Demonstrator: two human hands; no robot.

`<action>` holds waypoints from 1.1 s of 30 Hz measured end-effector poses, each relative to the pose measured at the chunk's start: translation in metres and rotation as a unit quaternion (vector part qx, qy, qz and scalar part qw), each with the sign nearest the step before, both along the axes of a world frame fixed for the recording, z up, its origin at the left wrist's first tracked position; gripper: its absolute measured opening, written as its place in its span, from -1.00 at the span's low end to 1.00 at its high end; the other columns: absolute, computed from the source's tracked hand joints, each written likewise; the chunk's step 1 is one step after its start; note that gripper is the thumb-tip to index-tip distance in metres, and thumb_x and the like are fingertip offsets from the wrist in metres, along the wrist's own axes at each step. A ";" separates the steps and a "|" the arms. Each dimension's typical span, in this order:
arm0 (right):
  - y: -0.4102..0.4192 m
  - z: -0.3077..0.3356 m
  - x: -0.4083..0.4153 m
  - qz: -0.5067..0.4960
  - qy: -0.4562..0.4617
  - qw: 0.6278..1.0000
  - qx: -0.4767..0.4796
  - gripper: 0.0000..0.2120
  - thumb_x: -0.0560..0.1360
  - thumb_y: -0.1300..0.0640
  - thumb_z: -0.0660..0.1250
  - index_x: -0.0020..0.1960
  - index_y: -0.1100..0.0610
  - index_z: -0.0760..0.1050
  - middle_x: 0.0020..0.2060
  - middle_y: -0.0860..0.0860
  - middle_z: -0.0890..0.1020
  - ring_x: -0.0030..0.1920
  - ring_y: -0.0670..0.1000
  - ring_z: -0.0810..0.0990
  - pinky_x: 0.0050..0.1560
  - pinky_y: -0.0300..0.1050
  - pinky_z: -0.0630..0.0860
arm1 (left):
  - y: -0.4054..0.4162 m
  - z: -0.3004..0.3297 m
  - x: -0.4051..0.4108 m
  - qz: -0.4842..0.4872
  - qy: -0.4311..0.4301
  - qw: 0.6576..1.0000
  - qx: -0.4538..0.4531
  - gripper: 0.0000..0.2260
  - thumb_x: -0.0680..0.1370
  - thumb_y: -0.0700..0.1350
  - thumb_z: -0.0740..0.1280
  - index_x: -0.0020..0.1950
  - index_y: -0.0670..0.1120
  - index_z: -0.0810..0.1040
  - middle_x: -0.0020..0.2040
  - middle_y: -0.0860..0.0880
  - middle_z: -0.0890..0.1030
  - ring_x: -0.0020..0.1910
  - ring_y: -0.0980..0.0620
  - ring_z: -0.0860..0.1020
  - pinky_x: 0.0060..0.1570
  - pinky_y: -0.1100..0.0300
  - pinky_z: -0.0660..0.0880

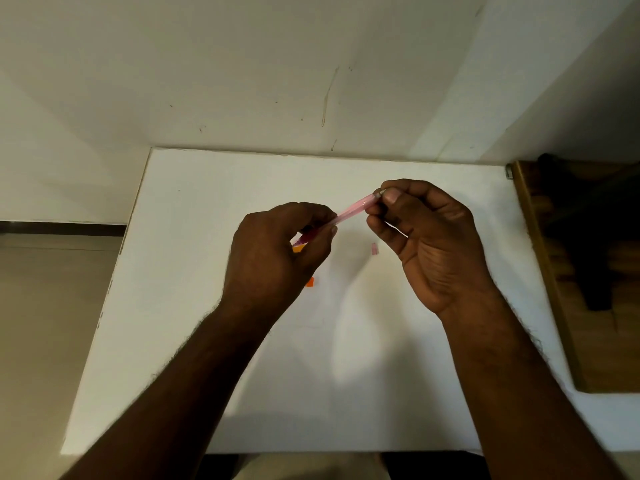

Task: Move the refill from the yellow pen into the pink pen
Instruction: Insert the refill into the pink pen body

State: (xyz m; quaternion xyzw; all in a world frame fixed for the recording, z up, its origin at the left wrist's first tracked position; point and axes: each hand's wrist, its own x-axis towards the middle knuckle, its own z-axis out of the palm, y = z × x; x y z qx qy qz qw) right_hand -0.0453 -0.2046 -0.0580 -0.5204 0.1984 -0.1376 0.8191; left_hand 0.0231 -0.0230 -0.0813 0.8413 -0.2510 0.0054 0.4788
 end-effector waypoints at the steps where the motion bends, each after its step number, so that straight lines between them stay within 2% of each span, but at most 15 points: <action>1: 0.000 0.000 0.000 0.002 0.000 1.000 -0.002 -0.85 0.53 0.30 0.39 -0.09 0.13 0.71 -0.17 0.07 0.75 -0.14 0.03 0.74 -0.03 -0.12 0.65 | 0.000 0.000 0.000 0.000 0.001 1.000 -0.003 -0.90 0.53 -0.05 0.45 0.02 0.10 0.69 -0.16 0.19 0.71 -0.13 0.19 0.67 -0.19 0.54 0.42; 7: -0.002 0.001 -0.001 0.004 0.011 0.998 -0.068 -0.82 0.55 0.35 0.38 -0.08 0.13 0.70 -0.17 0.06 0.75 -0.12 0.05 0.74 0.00 -0.09 0.65 | 0.001 0.000 0.000 -0.003 -0.005 1.000 0.001 -0.92 0.53 -0.05 0.44 0.00 0.09 0.70 -0.18 0.17 0.70 -0.17 0.13 0.66 -0.27 0.46 0.47; 13: -0.008 0.000 -0.004 0.028 0.022 0.988 -0.150 -0.82 0.52 0.34 0.42 -0.09 0.10 0.72 -0.17 0.09 0.76 -0.08 0.12 0.75 0.00 -0.03 0.67 | 0.003 -0.002 0.000 -0.006 -0.011 1.000 0.012 -0.91 0.52 -0.07 0.44 -0.01 0.07 0.70 -0.19 0.17 0.70 -0.16 0.15 0.64 -0.36 0.56 0.40; 15: -0.011 -0.001 -0.005 0.037 0.033 0.986 -0.162 -0.84 0.52 0.34 0.44 -0.07 0.11 0.72 -0.17 0.11 0.76 -0.09 0.14 0.75 0.00 -0.01 0.67 | 0.003 -0.003 0.001 -0.009 -0.020 0.999 0.025 -0.91 0.52 -0.07 0.44 -0.01 0.07 0.71 -0.19 0.16 0.70 -0.17 0.14 0.64 -0.31 0.52 0.43; 18: -0.012 -0.002 -0.006 0.039 0.036 0.989 -0.140 -0.87 0.54 0.28 0.43 0.01 0.11 0.71 -0.12 0.09 0.77 -0.08 0.12 0.76 -0.01 -0.02 0.67 | 0.003 -0.005 0.003 -0.003 -0.026 0.999 0.035 -0.92 0.52 -0.03 0.44 -0.01 0.08 0.70 -0.19 0.17 0.70 -0.15 0.13 0.64 -0.18 0.34 0.47; 20: -0.014 -0.006 -0.005 -0.007 0.053 0.989 -0.141 -0.88 0.57 0.21 0.41 0.06 0.08 0.70 -0.11 0.06 0.77 -0.11 0.08 0.76 -0.04 -0.06 0.67 | 0.003 -0.006 0.004 0.004 -0.019 0.999 0.029 -0.91 0.52 -0.02 0.43 -0.01 0.09 0.70 -0.19 0.17 0.70 -0.12 0.14 0.64 -0.12 0.28 0.47; 22: -0.014 -0.014 -0.003 -0.067 0.121 0.960 -0.244 -0.89 0.56 0.18 0.43 0.04 0.05 0.71 -0.16 0.02 0.77 -0.17 0.04 0.75 -0.07 -0.01 0.68 | 0.004 -0.006 0.004 0.006 -0.018 0.999 0.032 -0.91 0.52 -0.01 0.42 -0.02 0.10 0.69 -0.19 0.18 0.70 -0.13 0.15 0.64 -0.11 0.29 0.47; 23: -0.014 -0.020 -0.003 -0.072 0.168 0.924 -0.335 -0.90 0.54 0.16 0.45 0.02 0.04 0.72 -0.18 0.00 0.76 -0.18 0.04 0.74 -0.03 0.05 0.67 | 0.004 -0.006 0.004 0.005 -0.017 0.999 0.034 -0.91 0.52 -0.01 0.41 -0.02 0.10 0.69 -0.19 0.18 0.70 -0.13 0.16 0.64 -0.11 0.29 0.47; 25: -0.007 -0.031 -0.004 -0.020 0.251 0.832 -0.494 -0.88 0.50 0.06 0.50 0.03 0.01 0.71 -0.17 -0.04 0.76 -0.12 0.03 0.72 0.08 -0.01 0.61 | 0.004 -0.006 0.004 0.006 -0.013 0.999 0.032 -0.91 0.51 -0.01 0.41 -0.02 0.11 0.69 -0.20 0.18 0.70 -0.14 0.16 0.64 -0.13 0.34 0.47; 26: -0.002 -0.034 -0.005 0.011 0.276 0.797 -0.537 -0.84 0.49 0.04 0.50 0.06 0.00 0.71 -0.13 -0.05 0.76 -0.07 0.03 0.71 0.10 -0.06 0.58 | 0.003 -0.006 0.004 0.006 -0.011 0.999 0.031 -0.91 0.51 -0.01 0.41 -0.02 0.11 0.69 -0.20 0.18 0.70 -0.15 0.16 0.64 -0.15 0.39 0.47; 28: 0.007 -0.037 -0.004 0.047 0.293 0.754 -0.587 -0.82 0.50 0.07 0.48 0.10 0.01 0.70 -0.03 -0.02 0.76 0.01 0.06 0.70 0.12 -0.08 0.55 | 0.003 -0.006 0.003 0.003 -0.008 1.000 0.029 -0.91 0.51 -0.03 0.43 -0.02 0.11 0.69 -0.20 0.17 0.70 -0.15 0.16 0.64 -0.21 0.49 0.44; 31: 0.008 -0.038 -0.004 0.048 0.294 0.724 -0.622 -0.81 0.52 0.15 0.41 0.11 0.05 0.71 0.03 0.02 0.76 0.07 0.10 0.70 0.15 -0.09 0.53 | 0.004 -0.005 0.002 0.000 -0.004 1.000 0.030 -0.91 0.51 -0.05 0.44 -0.02 0.10 0.70 -0.20 0.18 0.69 -0.15 0.18 0.63 -0.26 0.57 0.40; 32: 0.007 -0.038 -0.004 0.050 0.299 0.727 -0.616 -0.80 0.51 0.16 0.41 0.10 0.05 0.71 0.03 0.02 0.76 0.07 0.10 0.70 0.16 -0.08 0.54 | 0.004 -0.005 0.002 0.001 -0.002 1.000 0.030 -0.91 0.51 -0.05 0.44 -0.02 0.11 0.70 -0.20 0.18 0.69 -0.14 0.19 0.63 -0.26 0.58 0.39; 33: 0.006 -0.037 -0.003 0.048 0.301 0.746 -0.592 -0.81 0.51 0.17 0.41 0.09 0.05 0.72 0.01 0.01 0.76 0.05 0.08 0.70 0.16 -0.08 0.56 | 0.004 -0.006 0.003 0.003 -0.001 1.000 0.030 -0.91 0.51 -0.05 0.44 -0.03 0.11 0.69 -0.20 0.18 0.69 -0.14 0.19 0.62 -0.26 0.56 0.38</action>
